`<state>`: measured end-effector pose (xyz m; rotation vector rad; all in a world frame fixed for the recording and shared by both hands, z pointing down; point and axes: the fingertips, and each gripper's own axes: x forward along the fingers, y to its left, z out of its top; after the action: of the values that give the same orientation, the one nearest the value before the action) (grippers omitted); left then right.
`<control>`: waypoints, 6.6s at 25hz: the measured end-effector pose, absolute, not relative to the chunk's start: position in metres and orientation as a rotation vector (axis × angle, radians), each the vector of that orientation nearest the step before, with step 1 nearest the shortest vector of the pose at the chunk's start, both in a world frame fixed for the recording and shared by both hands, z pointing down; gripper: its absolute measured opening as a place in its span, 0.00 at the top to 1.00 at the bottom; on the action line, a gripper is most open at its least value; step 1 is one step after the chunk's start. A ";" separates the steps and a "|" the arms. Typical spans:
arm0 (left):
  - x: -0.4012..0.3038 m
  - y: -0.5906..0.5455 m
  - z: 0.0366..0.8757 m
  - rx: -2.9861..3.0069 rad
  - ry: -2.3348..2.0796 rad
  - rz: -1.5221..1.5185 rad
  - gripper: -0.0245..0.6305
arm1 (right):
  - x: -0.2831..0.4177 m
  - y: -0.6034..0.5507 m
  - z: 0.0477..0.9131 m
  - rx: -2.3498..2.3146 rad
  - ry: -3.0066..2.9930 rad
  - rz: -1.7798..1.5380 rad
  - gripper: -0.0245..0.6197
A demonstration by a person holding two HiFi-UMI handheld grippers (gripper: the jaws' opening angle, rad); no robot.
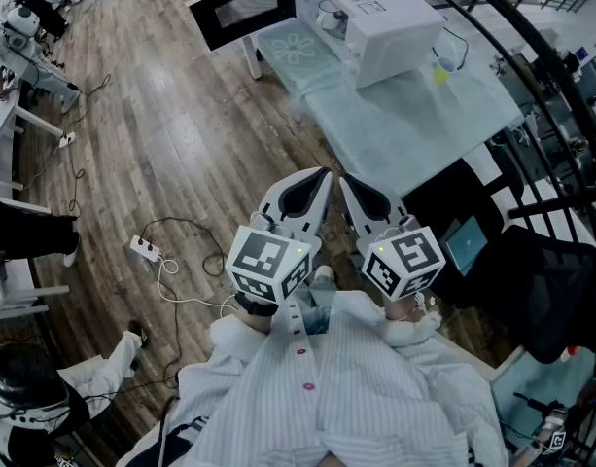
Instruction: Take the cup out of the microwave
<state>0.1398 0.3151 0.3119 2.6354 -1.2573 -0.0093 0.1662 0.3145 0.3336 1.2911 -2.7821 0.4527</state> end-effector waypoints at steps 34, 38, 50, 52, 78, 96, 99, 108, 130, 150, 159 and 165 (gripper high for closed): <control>0.095 0.276 0.321 2.576 -1.378 -0.037 0.95 | 0.130 0.278 0.350 1.208 -2.810 0.474 0.91; 0.070 0.238 0.314 2.596 -1.362 -0.030 0.95 | 0.104 0.241 0.345 1.229 -2.810 0.472 0.91; -0.020 0.139 0.310 2.625 -1.351 -0.036 0.95 | 0.018 0.143 0.340 1.287 -2.824 0.461 0.91; -0.031 0.130 0.311 2.634 -1.341 -0.032 0.95 | 0.006 0.133 0.341 1.301 -2.825 0.463 0.91; -0.069 -0.002 0.335 2.651 -1.277 -0.003 0.95 | -0.032 0.005 0.373 1.352 -2.757 0.530 0.91; -0.027 -0.175 0.322 2.711 -1.098 0.007 0.95 | 0.005 -0.161 0.366 1.511 -2.656 0.565 0.91; -0.017 -0.194 0.320 2.729 -1.064 0.007 0.95 | 0.012 -0.180 0.364 1.540 -2.649 0.564 0.91; 0.005 -0.219 0.322 2.771 -0.961 0.028 0.95 | 0.031 -0.203 0.361 1.646 -2.619 0.569 0.91; 0.076 -0.263 0.324 2.874 -0.462 0.103 0.95 | 0.102 -0.224 0.359 2.166 -2.283 0.610 0.91; 0.095 -0.268 0.354 2.886 -0.241 0.207 0.95 | 0.121 -0.232 0.378 2.379 -2.105 0.652 0.91; 0.103 -0.269 0.383 2.874 -0.191 0.258 0.95 | 0.129 -0.235 0.398 2.436 -2.059 0.683 0.91; 0.102 -0.275 0.405 2.851 -0.194 0.263 0.95 | 0.130 -0.240 0.419 2.453 -2.023 0.695 0.91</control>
<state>0.1024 -0.2750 0.4050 2.8507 -0.1943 0.2629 0.1301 -0.2397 0.4192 2.4531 -2.0225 0.6948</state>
